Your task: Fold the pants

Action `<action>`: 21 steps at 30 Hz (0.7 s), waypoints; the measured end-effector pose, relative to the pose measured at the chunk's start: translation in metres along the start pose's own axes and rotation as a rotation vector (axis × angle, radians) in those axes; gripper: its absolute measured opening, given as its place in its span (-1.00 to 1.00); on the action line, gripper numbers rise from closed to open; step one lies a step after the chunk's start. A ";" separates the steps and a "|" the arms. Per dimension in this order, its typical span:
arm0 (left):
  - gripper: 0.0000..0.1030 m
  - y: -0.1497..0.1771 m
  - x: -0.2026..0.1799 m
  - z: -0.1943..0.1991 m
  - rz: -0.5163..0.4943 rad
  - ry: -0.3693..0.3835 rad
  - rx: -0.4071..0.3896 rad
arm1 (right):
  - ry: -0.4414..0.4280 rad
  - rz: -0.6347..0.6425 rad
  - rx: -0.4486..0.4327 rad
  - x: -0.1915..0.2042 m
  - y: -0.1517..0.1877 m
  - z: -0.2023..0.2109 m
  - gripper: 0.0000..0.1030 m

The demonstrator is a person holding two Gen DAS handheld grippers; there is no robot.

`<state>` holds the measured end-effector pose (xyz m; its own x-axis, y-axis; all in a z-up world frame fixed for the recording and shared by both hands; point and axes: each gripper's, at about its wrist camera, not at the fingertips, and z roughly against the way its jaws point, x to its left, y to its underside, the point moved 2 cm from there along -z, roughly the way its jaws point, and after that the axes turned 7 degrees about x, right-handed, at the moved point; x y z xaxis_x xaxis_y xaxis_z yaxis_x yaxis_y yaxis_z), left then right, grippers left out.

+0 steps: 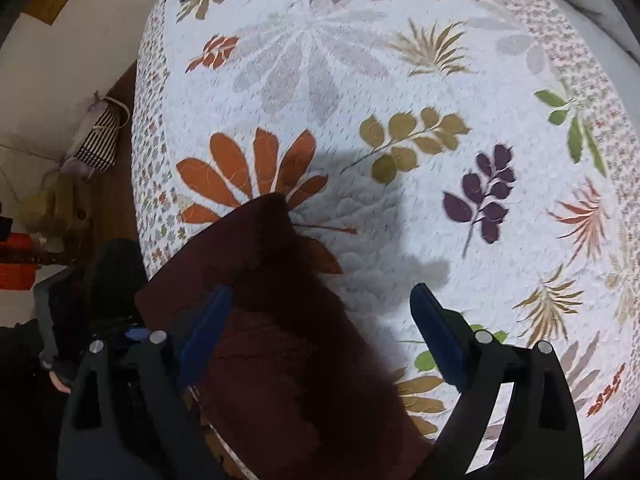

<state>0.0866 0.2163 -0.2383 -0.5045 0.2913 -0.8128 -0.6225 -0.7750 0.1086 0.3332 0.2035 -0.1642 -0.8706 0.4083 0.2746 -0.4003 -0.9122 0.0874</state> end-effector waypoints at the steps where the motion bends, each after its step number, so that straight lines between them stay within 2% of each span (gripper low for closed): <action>1: 0.58 -0.003 0.001 -0.002 0.019 0.029 -0.001 | -0.006 0.007 0.004 0.001 0.000 -0.001 0.75; 3: 0.59 -0.011 0.003 -0.002 0.030 0.070 -0.010 | -0.017 0.017 0.011 0.002 0.001 -0.004 0.75; 8: 0.60 -0.035 0.021 -0.004 0.125 0.045 -0.020 | -0.047 0.029 0.029 0.000 0.004 -0.008 0.75; 14: 0.62 -0.022 0.013 -0.017 0.067 0.032 -0.004 | -0.111 0.044 0.049 -0.005 -0.001 -0.013 0.76; 16: 0.63 -0.024 0.014 -0.016 0.076 0.040 -0.011 | -0.136 0.055 0.059 -0.005 -0.007 -0.018 0.76; 19: 0.63 -0.024 0.024 -0.011 0.138 0.100 -0.024 | -0.191 0.096 0.081 0.001 -0.017 -0.024 0.76; 21: 0.63 -0.022 0.027 -0.010 0.137 0.102 -0.028 | -0.206 0.124 0.094 0.006 -0.024 -0.029 0.77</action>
<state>0.0926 0.2358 -0.2678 -0.5191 0.1250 -0.8455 -0.5349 -0.8190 0.2074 0.3290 0.2286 -0.1927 -0.8309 0.2868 0.4768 -0.2576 -0.9578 0.1271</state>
